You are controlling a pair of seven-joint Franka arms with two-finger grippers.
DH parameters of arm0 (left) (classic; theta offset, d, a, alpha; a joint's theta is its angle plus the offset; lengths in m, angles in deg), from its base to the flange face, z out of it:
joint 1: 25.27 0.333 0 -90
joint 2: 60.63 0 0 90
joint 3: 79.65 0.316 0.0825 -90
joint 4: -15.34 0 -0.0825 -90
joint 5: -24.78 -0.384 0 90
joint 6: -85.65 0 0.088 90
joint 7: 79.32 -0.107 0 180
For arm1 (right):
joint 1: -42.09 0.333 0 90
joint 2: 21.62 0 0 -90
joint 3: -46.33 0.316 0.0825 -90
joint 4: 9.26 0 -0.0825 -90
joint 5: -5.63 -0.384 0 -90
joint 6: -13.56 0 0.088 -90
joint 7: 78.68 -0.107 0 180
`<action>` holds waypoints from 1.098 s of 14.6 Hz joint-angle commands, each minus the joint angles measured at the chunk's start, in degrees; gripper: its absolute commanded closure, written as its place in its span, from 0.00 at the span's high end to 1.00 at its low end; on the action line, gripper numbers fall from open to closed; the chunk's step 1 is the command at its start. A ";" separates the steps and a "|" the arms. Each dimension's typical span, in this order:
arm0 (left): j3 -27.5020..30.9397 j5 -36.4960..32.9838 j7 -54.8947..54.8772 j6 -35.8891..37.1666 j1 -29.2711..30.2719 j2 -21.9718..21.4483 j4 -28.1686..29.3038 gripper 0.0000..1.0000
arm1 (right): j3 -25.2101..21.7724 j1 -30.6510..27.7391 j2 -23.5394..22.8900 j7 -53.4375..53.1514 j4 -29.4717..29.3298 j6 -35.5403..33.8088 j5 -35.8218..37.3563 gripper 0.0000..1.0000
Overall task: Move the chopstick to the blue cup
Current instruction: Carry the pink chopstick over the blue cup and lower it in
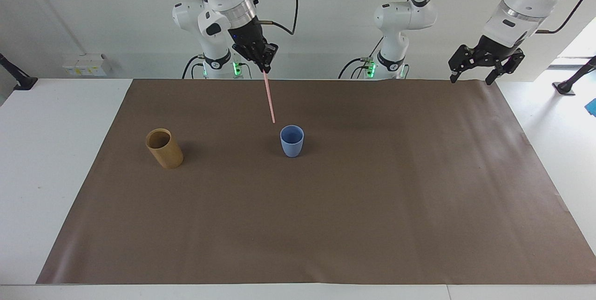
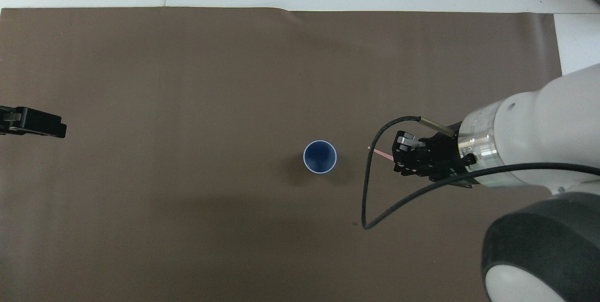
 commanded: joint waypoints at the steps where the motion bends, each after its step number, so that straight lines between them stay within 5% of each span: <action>1: -0.62 0.26 -0.29 1.18 1.14 -0.57 -0.32 1.00 | -0.07 1.96 -2.05 -0.90 1.28 4.31 -1.11 0.00; 10: -0.62 0.17 -0.29 1.17 1.14 -0.57 -0.32 1.00 | 0.02 5.22 -2.76 3.05 7.26 6.78 5.39 0.00; 14: -0.62 0.17 -0.29 1.26 1.14 -0.57 -0.32 1.00 | 0.11 5.22 -2.85 11.04 14.19 19.94 5.57 0.00; 16: -0.62 0.17 -0.29 1.26 1.14 -0.57 -0.32 1.00 | 0.19 5.22 -2.67 11.76 15.26 20.68 5.49 0.00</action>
